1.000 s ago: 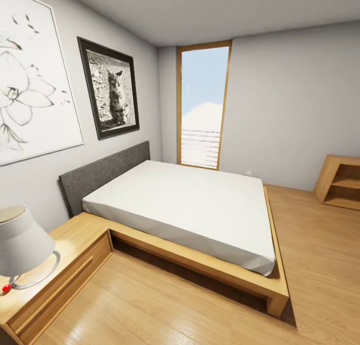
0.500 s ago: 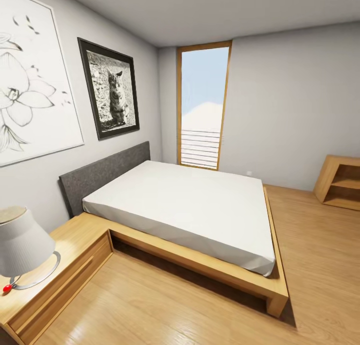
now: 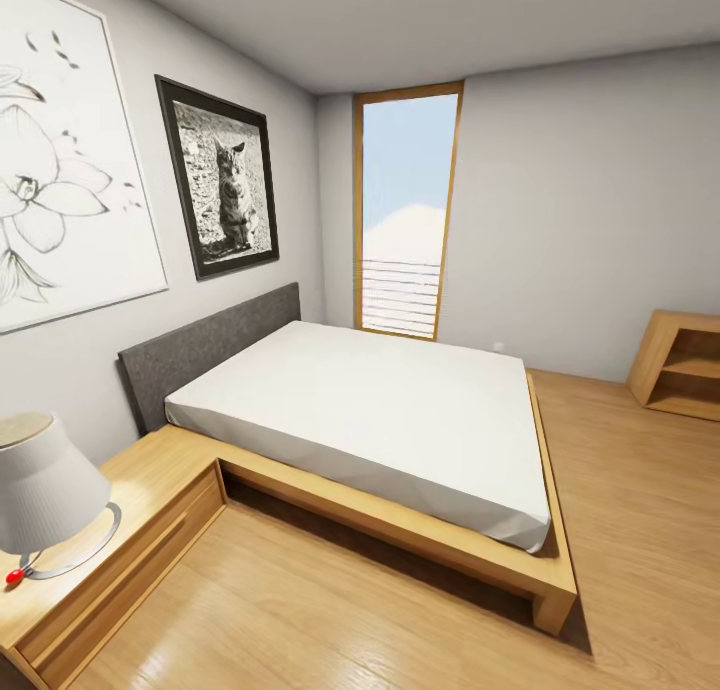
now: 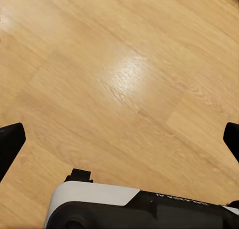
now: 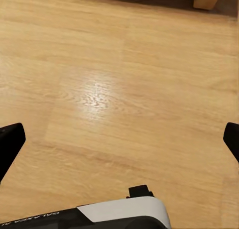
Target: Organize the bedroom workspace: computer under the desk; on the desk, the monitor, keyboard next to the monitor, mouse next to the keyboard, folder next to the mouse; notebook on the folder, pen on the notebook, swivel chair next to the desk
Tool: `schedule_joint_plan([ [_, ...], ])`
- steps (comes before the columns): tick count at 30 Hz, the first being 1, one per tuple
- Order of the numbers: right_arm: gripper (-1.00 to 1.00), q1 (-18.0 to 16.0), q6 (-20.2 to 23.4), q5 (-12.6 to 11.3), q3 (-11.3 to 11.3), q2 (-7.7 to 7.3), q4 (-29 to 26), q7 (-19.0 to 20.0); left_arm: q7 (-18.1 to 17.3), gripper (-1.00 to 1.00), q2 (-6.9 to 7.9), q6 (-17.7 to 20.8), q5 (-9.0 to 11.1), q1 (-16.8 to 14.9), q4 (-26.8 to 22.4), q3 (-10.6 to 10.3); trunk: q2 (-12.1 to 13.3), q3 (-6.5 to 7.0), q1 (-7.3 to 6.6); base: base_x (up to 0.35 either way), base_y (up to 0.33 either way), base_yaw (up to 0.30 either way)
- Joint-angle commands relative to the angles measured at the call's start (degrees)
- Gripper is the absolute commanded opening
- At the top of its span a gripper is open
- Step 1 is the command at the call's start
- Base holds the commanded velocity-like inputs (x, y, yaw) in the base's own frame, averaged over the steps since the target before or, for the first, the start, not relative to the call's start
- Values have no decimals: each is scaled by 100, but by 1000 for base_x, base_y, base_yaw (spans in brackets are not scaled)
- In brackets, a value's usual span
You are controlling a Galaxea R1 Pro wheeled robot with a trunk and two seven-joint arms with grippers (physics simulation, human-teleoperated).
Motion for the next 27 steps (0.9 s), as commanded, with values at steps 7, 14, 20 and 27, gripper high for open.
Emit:
schedule_joint_plan([
  [7,100,-3,-348,-16,-15,10,12,18,-11,100,-5,-359,43,0,67,-22,-6,-7,1,0,0,0],
  [14,100,1,-403,-38,-19,9,14,14,-12,100,-1,-570,50,0,91,-16,-6,-7,1,0,0,-131],
  [20,100,-5,-411,-43,-20,7,18,13,-12,100,-3,-611,54,3,94,-15,-6,-7,1,0,0,-238],
  [27,100,-3,-410,-15,-14,14,21,13,-12,100,-5,-616,59,1,94,-14,-6,-7,1,0,0,-257],
])
